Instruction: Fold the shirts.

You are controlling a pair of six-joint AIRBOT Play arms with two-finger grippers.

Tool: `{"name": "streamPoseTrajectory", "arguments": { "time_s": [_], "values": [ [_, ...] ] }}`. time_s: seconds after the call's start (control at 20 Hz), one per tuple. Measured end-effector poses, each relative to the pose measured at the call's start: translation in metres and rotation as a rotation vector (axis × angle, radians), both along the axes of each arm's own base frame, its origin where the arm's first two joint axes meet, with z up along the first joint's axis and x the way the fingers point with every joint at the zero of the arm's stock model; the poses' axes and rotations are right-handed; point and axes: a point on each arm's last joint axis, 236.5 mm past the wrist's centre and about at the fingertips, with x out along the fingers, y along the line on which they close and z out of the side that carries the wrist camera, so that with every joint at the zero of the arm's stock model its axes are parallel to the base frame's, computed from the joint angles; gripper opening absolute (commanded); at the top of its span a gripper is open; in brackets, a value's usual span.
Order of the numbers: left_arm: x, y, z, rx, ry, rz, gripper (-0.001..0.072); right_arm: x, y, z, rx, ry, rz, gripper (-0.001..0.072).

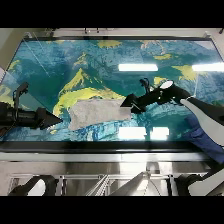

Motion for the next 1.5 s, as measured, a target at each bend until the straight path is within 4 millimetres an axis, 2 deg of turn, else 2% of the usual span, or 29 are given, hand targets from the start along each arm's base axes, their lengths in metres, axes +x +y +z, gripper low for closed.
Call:
{"name": "streamPoseTrajectory", "arguments": {
  "time_s": [0.1, 0.15, 0.3, 0.4, 0.45, 0.55, 0.65, 0.7, 0.8, 0.85, 0.95, 1.05, 1.15, 1.3, 1.35, 1.4, 1.45, 1.5],
  "values": [
    [-0.001, -0.001, 0.005, 0.000, -0.020, -0.003, 0.0014, 0.001, 0.018, -0.001, 0.054, -0.017, -0.001, 0.0033],
    [-0.002, -0.002, 0.007, 0.002, -0.028, -0.004, 0.0014, 0.002, 0.026, 0.003, 0.096, -0.017, -0.012, 0.0018],
    [-0.003, -0.002, 0.011, 0.006, -0.046, -0.005, 0.0014, 0.015, 0.043, 0.035, 0.241, -0.035, -0.064, 0.0016],
    [-0.003, -0.003, 0.012, 0.005, -0.047, -0.005, 0.0014, 0.034, 0.035, 0.077, 0.341, -0.091, -0.120, 0.0016],
    [-0.003, -0.003, 0.010, 0.003, -0.041, -0.005, 0.0014, 0.042, 0.022, 0.100, 0.371, -0.127, -0.143, 0.0015],
    [-0.001, -0.002, 0.004, -0.006, -0.016, -0.007, 0.0014, 0.059, -0.022, 0.147, 0.376, -0.222, -0.203, 0.0015],
    [0.002, -0.001, -0.005, -0.016, 0.014, -0.008, 0.0014, 0.061, -0.084, 0.191, 0.295, -0.308, -0.266, 0.0016],
    [0.005, 0.000, -0.010, -0.018, 0.024, -0.006, 0.0014, 0.055, -0.117, 0.206, 0.221, -0.335, -0.304, 0.0015],
    [0.009, 0.002, -0.020, -0.027, 0.053, -0.004, 0.0013, 0.030, -0.188, 0.227, 0.022, -0.364, -0.405, 0.0017],
    [0.011, 0.003, -0.025, -0.031, 0.066, -0.002, 0.0014, 0.008, -0.226, 0.227, -0.115, -0.339, -0.467, 0.0017],
    [0.014, 0.004, -0.034, -0.039, 0.093, 0.001, 0.0013, -0.044, -0.301, 0.214, -0.390, -0.227, -0.620, 0.0018],
    [0.015, 0.004, -0.039, -0.045, 0.111, 0.001, 0.0013, -0.105, -0.366, 0.189, -0.626, -0.043, -0.763, 0.0018],
    [0.016, 0.004, -0.042, -0.049, 0.120, 0.003, 0.0013, -0.164, -0.415, 0.162, -0.797, 0.156, -0.877, 0.0019],
    [0.020, 0.005, -0.040, -0.047, 0.114, 0.001, 0.0013, -0.235, -0.457, 0.126, -0.964, 0.407, -0.950, 0.0030],
    [0.021, 0.006, -0.038, -0.048, 0.110, -0.004, 0.0013, -0.251, -0.468, 0.119, -1.012, 0.462, -0.958, 0.0126],
    [0.022, 0.006, -0.034, -0.049, 0.106, -0.012, 0.0012, -0.264, -0.476, 0.114, -1.048, 0.503, -0.963, 0.0470],
    [0.023, 0.006, -0.031, -0.049, 0.101, -0.017, 0.0012, -0.274, -0.481, 0.111, -1.077, 0.533, -0.958, 0.0703],
    [0.024, 0.006, -0.029, -0.047, 0.094, -0.020, 0.0012, -0.281, -0.485, 0.110, -1.099, 0.556, -0.952, 0.0702]
  ]
}}
